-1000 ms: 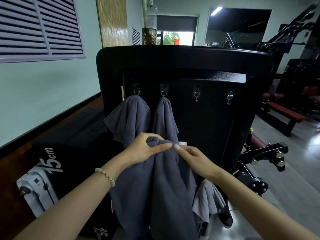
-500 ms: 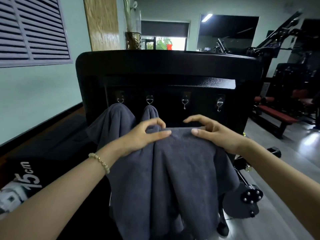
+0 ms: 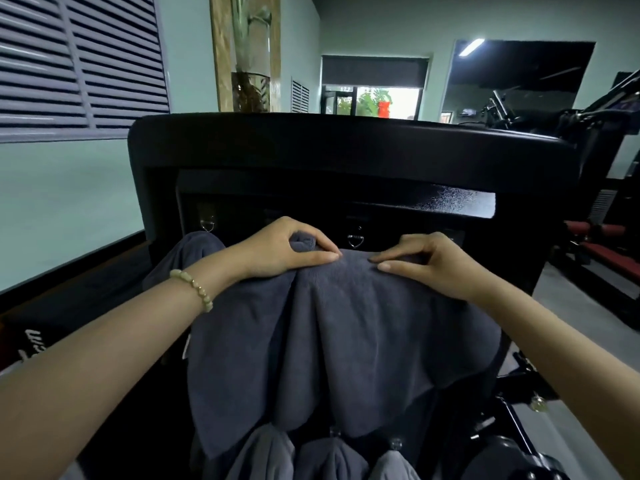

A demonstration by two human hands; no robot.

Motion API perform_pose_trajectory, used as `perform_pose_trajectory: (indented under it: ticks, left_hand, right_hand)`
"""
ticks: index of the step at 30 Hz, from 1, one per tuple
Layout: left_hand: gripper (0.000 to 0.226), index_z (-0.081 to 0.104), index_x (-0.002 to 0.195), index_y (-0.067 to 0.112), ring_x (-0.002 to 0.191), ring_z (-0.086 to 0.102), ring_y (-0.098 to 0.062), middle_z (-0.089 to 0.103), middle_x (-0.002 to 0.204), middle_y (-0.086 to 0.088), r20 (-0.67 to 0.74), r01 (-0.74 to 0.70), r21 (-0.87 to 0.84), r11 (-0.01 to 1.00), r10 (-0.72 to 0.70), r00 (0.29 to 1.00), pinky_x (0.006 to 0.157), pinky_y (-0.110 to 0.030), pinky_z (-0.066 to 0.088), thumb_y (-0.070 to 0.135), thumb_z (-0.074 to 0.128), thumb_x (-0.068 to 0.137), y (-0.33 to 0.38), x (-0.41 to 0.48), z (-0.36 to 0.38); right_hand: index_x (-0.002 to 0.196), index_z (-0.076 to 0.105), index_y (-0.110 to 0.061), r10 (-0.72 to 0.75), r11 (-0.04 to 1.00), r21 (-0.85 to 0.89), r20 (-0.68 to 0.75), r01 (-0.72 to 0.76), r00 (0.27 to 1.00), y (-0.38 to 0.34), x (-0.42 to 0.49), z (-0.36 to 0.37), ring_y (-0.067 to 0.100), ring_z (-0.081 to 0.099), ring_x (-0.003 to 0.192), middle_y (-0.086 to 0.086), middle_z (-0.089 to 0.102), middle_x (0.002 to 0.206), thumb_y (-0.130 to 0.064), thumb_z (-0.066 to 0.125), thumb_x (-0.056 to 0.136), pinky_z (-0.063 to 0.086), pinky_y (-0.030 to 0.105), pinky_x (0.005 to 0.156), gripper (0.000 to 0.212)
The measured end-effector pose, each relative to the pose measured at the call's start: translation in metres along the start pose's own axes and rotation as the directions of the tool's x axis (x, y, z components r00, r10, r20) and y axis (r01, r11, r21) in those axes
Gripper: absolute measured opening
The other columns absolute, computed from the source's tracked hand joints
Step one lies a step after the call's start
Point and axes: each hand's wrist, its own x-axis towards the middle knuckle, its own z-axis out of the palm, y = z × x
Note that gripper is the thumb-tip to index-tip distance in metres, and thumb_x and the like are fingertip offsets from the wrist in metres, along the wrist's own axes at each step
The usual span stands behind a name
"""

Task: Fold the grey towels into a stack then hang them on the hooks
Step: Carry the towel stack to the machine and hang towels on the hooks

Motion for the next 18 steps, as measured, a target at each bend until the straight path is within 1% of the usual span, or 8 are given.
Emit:
perform_pose_trajectory:
  ticks: [2, 4, 5, 7, 10, 13, 16, 18]
  left_hand:
    - [0.013, 0.076, 0.094, 0.027, 0.095, 0.063, 0.005, 0.071, 0.095, 0.019, -0.094, -0.017, 0.068, 0.998, 0.023, 0.995, 0.083, -0.011, 0.047, 0.031, 0.072, 0.082, -0.005, 0.014, 0.005]
    - [0.011, 0.075, 0.091, 0.035, 0.094, 0.062, 0.006, 0.07, 0.093, 0.022, -0.203, 0.012, 0.186, 0.982, 0.026, 0.979, 0.086, -0.019, 0.05, 0.038, 0.072, 0.08, -0.014, 0.027, 0.011]
    - [0.01, 0.074, 0.09, 0.038, 0.094, 0.06, 0.006, 0.069, 0.094, 0.023, -0.246, 0.041, 0.232, 0.972, 0.018, 0.969, 0.086, -0.022, 0.05, 0.041, 0.072, 0.08, -0.019, 0.033, 0.014]
    - [0.01, 0.073, 0.09, 0.04, 0.093, 0.059, 0.006, 0.069, 0.095, 0.024, -0.309, 0.086, 0.297, 0.951, 0.01, 0.951, 0.085, -0.025, 0.051, 0.044, 0.069, 0.081, -0.025, 0.041, 0.021]
    - [0.013, 0.072, 0.092, 0.04, 0.097, 0.06, -0.001, 0.07, 0.099, 0.019, -0.354, 0.123, 0.381, 0.916, 0.021, 0.935, 0.083, -0.028, 0.051, 0.047, 0.065, 0.084, -0.032, 0.046, 0.028]
    - [0.014, 0.071, 0.095, 0.039, 0.096, 0.062, -0.003, 0.07, 0.1, 0.016, -0.345, 0.137, 0.43, 0.892, 0.022, 0.938, 0.082, -0.029, 0.052, 0.045, 0.062, 0.087, -0.039, 0.043, 0.038]
    - [0.015, 0.07, 0.1, 0.039, 0.09, 0.062, 0.002, 0.071, 0.095, 0.017, -0.33, 0.137, 0.401, 0.906, 0.004, 0.944, 0.077, -0.023, 0.052, 0.04, 0.059, 0.09, -0.047, 0.038, 0.047]
    - [0.016, 0.07, 0.102, 0.04, 0.085, 0.062, 0.005, 0.071, 0.093, 0.018, -0.34, 0.144, 0.309, 0.94, -0.032, 0.94, 0.075, -0.021, 0.052, 0.036, 0.058, 0.091, -0.056, 0.034, 0.053]
  right_hand:
    - [0.1, 0.074, -0.034, -0.073, 0.971, -0.235, -0.084, 0.051, 0.994, 0.016, 0.01, 0.003, 0.006, 0.058, 0.07, -0.01, 0.06, 0.075, -0.047, 0.063, 0.08, 0.042, 0.015, 0.065, 0.026]
    - [0.105, 0.072, -0.037, -0.146, 0.873, -0.484, -0.136, 0.062, 0.98, 0.027, 0.018, 0.009, 0.006, 0.058, 0.071, -0.011, 0.058, 0.078, -0.047, 0.061, 0.085, 0.043, 0.023, 0.062, 0.025]
    - [0.106, 0.072, -0.035, -0.188, 0.82, -0.568, -0.153, 0.07, 0.97, 0.03, 0.021, 0.014, 0.011, 0.06, 0.071, -0.01, 0.057, 0.079, -0.045, 0.061, 0.087, 0.042, 0.025, 0.059, 0.024]
    - [0.105, 0.073, -0.032, -0.25, 0.765, -0.639, -0.191, 0.073, 0.949, 0.037, 0.024, 0.024, 0.017, 0.061, 0.064, -0.007, 0.055, 0.076, -0.044, 0.059, 0.088, 0.041, 0.025, 0.052, 0.025]
    - [0.102, 0.074, -0.029, -0.261, 0.782, -0.623, -0.286, 0.028, 0.922, 0.045, 0.021, 0.038, 0.019, 0.06, 0.056, -0.005, 0.055, 0.072, -0.045, 0.054, 0.087, 0.047, 0.029, 0.046, 0.03]
    - [0.105, 0.073, -0.03, -0.172, 0.824, -0.564, -0.333, -0.049, 0.927, 0.049, 0.013, 0.053, 0.018, 0.062, 0.062, -0.006, 0.059, 0.075, -0.041, 0.06, 0.09, 0.048, 0.028, 0.052, 0.023]
    - [0.108, 0.07, -0.034, 0.031, 0.937, -0.308, -0.395, -0.164, 0.918, 0.053, 0.008, 0.07, 0.014, 0.061, 0.073, -0.006, 0.062, 0.08, -0.042, 0.053, 0.093, 0.051, 0.035, 0.066, 0.025]
    - [0.107, 0.07, -0.033, 0.123, 0.974, -0.12, -0.43, -0.192, 0.894, 0.053, 0.003, 0.083, 0.01, 0.059, 0.075, -0.007, 0.062, 0.08, -0.042, 0.049, 0.095, 0.051, 0.04, 0.075, 0.026]
